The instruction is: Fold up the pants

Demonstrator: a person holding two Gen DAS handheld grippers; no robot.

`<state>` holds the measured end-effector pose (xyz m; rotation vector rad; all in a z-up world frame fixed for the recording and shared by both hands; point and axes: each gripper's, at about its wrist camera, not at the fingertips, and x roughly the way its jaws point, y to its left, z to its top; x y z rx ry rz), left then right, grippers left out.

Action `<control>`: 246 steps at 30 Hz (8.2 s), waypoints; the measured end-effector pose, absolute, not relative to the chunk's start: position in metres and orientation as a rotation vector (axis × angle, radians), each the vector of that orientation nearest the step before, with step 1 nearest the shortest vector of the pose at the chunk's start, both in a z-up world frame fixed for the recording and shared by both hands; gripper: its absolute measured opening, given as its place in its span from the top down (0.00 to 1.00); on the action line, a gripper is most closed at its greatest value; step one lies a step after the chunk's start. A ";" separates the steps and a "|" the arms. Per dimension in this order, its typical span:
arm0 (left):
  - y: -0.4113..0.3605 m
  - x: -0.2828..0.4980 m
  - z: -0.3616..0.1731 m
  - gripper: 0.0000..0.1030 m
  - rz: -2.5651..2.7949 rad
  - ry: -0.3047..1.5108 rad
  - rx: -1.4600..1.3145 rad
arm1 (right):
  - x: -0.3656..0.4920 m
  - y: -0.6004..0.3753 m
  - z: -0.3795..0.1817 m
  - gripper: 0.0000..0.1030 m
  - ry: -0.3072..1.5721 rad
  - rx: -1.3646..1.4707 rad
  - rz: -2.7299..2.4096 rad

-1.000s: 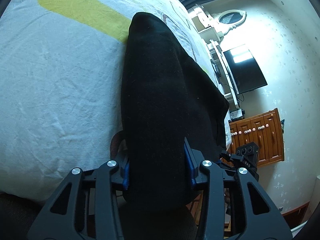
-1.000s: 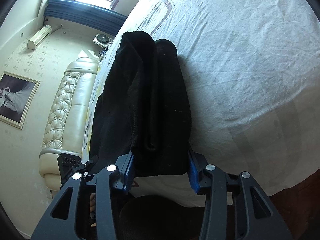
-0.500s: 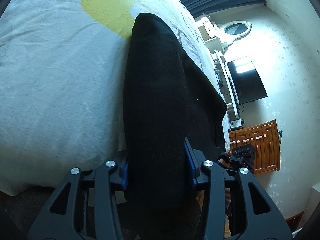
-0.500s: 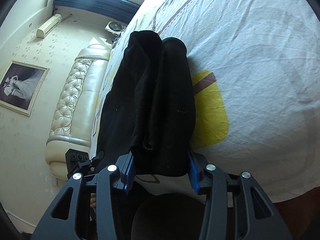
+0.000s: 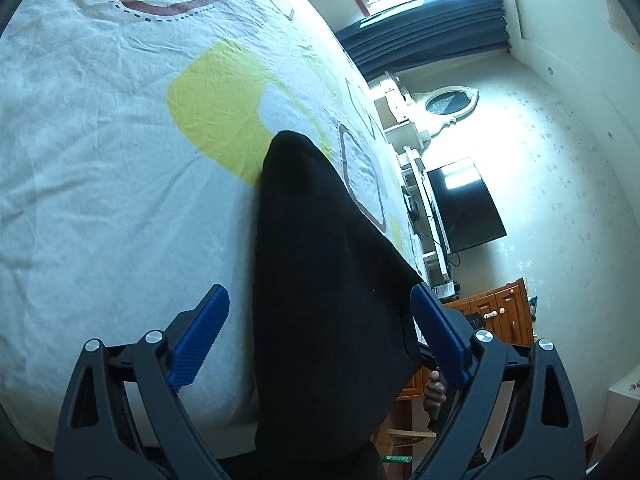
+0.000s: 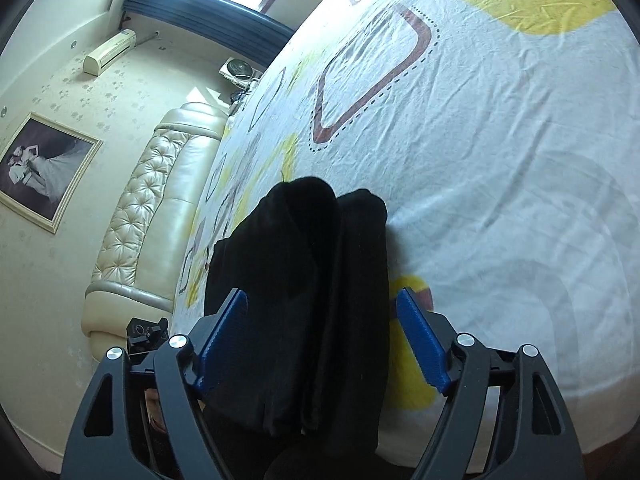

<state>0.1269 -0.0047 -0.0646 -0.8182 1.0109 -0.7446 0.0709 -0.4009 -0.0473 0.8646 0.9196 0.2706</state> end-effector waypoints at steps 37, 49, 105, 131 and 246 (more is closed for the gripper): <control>-0.072 0.190 -0.069 0.61 -0.588 1.070 -0.451 | 0.125 -0.387 -0.076 0.59 0.896 0.923 0.202; -0.045 0.207 -0.062 0.63 -0.545 1.070 -0.439 | 0.150 -0.360 -0.078 0.59 0.906 0.925 0.216; 0.098 0.196 -0.075 0.19 -0.645 1.062 -0.773 | 0.170 -0.288 -0.089 0.37 0.977 1.079 0.439; 0.060 0.180 -0.075 0.46 -0.577 1.118 -0.617 | 0.158 -0.264 -0.091 0.62 1.086 0.976 0.408; -0.001 0.082 0.004 0.10 -0.247 0.894 -0.137 | 0.066 -0.193 -0.030 0.29 1.018 0.284 0.037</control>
